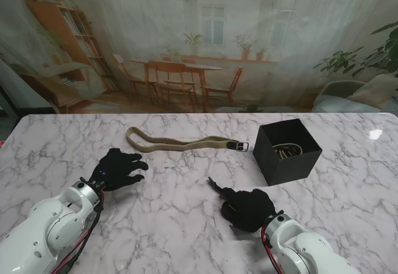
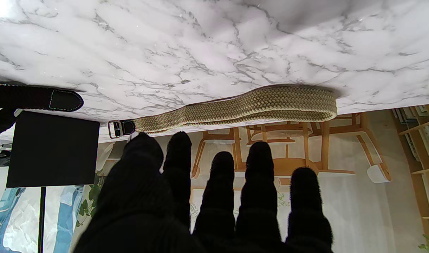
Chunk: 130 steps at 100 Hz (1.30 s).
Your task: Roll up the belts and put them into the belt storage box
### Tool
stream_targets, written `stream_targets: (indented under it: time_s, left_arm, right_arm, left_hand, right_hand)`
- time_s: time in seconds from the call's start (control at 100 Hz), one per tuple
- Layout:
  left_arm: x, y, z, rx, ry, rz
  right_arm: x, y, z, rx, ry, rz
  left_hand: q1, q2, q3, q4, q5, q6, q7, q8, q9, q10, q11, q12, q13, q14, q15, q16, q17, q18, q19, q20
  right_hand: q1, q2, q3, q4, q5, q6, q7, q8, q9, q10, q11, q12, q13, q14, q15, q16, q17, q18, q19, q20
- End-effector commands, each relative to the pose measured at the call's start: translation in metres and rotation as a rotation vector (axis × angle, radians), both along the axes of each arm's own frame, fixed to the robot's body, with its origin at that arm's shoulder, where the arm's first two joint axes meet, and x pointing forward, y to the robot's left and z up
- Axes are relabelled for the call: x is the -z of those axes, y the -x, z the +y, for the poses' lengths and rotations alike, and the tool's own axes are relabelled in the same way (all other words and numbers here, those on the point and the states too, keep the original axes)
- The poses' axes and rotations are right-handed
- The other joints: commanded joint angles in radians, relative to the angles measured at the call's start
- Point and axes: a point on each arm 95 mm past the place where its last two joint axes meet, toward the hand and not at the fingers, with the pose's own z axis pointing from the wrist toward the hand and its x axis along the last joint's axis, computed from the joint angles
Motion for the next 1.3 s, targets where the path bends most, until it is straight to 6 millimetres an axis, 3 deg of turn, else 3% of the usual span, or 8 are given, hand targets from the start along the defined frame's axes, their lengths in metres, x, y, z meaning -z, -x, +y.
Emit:
stream_targets:
  time_s: [0.0, 0.4, 0.66, 0.71, 0.87, 0.93, 1.06, 1.29]
  left_arm:
    - [0.0031, 0.0007, -0.0008, 0.0, -0.006, 0.016]
    - [0.003, 0.0002, -0.0011, 0.002, -0.007, 0.018]
    - [0.0024, -0.0005, -0.001, 0.002, -0.007, 0.017]
    - [0.0024, -0.0006, -0.0011, 0.002, -0.007, 0.018]
    - [0.0024, -0.0006, -0.0009, 0.002, -0.008, 0.017]
    - [0.0023, -0.0006, -0.0008, 0.002, -0.008, 0.016]
    - [0.0021, -0.0008, -0.0006, 0.003, -0.008, 0.014]
    - [0.0021, -0.0002, -0.0003, 0.002, -0.008, 0.014]
  right_arm:
    - [0.0098, 0.0043, -0.0041, 0.013, 0.02, 0.022]
    - [0.0102, 0.003, -0.0038, 0.03, -0.015, 0.001]
    - [0.0076, 0.0032, -0.0047, 0.028, -0.056, 0.006]
    - [0.0074, 0.0031, -0.0054, 0.02, -0.056, 0.004]
    - [0.0091, 0.0024, -0.0078, -0.013, -0.046, 0.001]
    - [0.0096, 0.0017, -0.0079, -0.024, -0.04, -0.008]
    - [0.0104, 0.0002, -0.0081, -0.045, -0.013, -0.038]
    - [0.0103, -0.0001, -0.0076, -0.058, 0.014, -0.049]
  left_hand:
    - [0.009, 0.046, -0.011, -0.016, -0.004, 0.013, -0.018, 0.005, -0.041, 0.008, -0.013, -0.001, -0.012, 0.005, -0.026, -0.011, -0.02, 0.026, -0.028, 0.013]
    - [0.011, 0.046, -0.011, -0.016, -0.001, 0.012, -0.016, 0.007, -0.041, 0.007, -0.013, -0.002, -0.013, 0.004, -0.027, -0.011, -0.02, 0.026, -0.03, 0.012]
    - [0.009, 0.046, -0.011, -0.016, -0.001, 0.012, -0.017, 0.007, -0.041, 0.007, -0.013, -0.002, -0.012, 0.004, -0.027, -0.011, -0.019, 0.026, -0.031, 0.013]
    - [0.01, 0.045, -0.011, -0.016, -0.001, 0.012, -0.017, 0.007, -0.042, 0.007, -0.013, -0.002, -0.012, 0.003, -0.027, -0.011, -0.02, 0.025, -0.031, 0.012]
    - [0.008, 0.045, -0.011, -0.016, -0.002, 0.012, -0.018, 0.006, -0.041, 0.007, -0.013, -0.002, -0.013, 0.005, -0.027, -0.011, -0.019, 0.026, -0.031, 0.013]
    - [0.008, 0.045, -0.011, -0.015, -0.003, 0.013, -0.019, 0.006, -0.042, 0.008, -0.013, -0.002, -0.012, 0.005, -0.026, -0.011, -0.019, 0.027, -0.031, 0.013]
    - [0.008, 0.045, -0.01, -0.015, -0.005, 0.012, -0.02, 0.005, -0.042, 0.008, -0.013, -0.002, -0.013, 0.005, -0.027, -0.011, -0.02, 0.027, -0.031, 0.013]
    - [0.006, 0.047, -0.011, -0.015, -0.009, 0.014, -0.024, 0.004, -0.044, 0.007, -0.014, -0.002, -0.013, 0.005, -0.027, -0.011, -0.02, 0.027, -0.032, 0.013]
  right_hand:
    - [0.046, -0.009, 0.069, 0.021, 0.114, -0.008, 0.06, 0.085, 0.046, -0.149, 0.174, 0.088, -0.009, -0.09, 0.109, 0.038, -0.012, 0.028, 0.027, 0.022]
    - [0.166, 0.066, 0.047, -0.078, 0.306, -0.499, 0.423, 0.356, -0.146, -0.082, 0.039, 0.049, -0.174, -0.084, 0.084, 0.016, -0.091, 0.021, 0.006, 0.028]
    - [0.177, 0.072, 0.048, -0.075, 0.25, -0.521, 0.492, 0.385, -0.126, -0.072, -0.181, -0.233, -0.228, -0.062, -0.034, -0.036, -0.143, 0.042, -0.039, 0.038]
    - [0.129, 0.104, 0.091, 0.022, 0.208, -0.508, 0.29, 0.401, -0.105, -0.08, -0.169, -0.241, -0.239, -0.059, -0.05, -0.034, -0.166, 0.042, -0.063, 0.046]
    - [0.142, 0.086, 0.091, 0.006, -0.037, -0.594, 0.062, 0.101, -0.063, -0.107, -0.124, -0.144, -0.25, -0.062, -0.057, -0.026, -0.194, 0.037, -0.092, 0.058]
    - [0.134, 0.071, 0.087, -0.012, -0.109, -0.544, 0.066, 0.068, -0.046, -0.121, -0.11, -0.122, -0.246, -0.065, -0.056, -0.025, -0.194, 0.027, -0.094, 0.059]
    - [0.019, 0.011, 0.099, 0.037, -0.123, -0.024, 0.048, -0.009, -0.034, -0.16, -0.026, -0.097, -0.229, -0.079, -0.066, -0.033, -0.18, 0.018, -0.1, 0.048]
    - [0.012, -0.007, 0.056, 0.037, 0.026, 0.027, 0.085, -0.015, 0.018, -0.199, 0.212, 0.092, -0.206, -0.084, 0.044, 0.02, -0.161, -0.006, -0.117, 0.021]
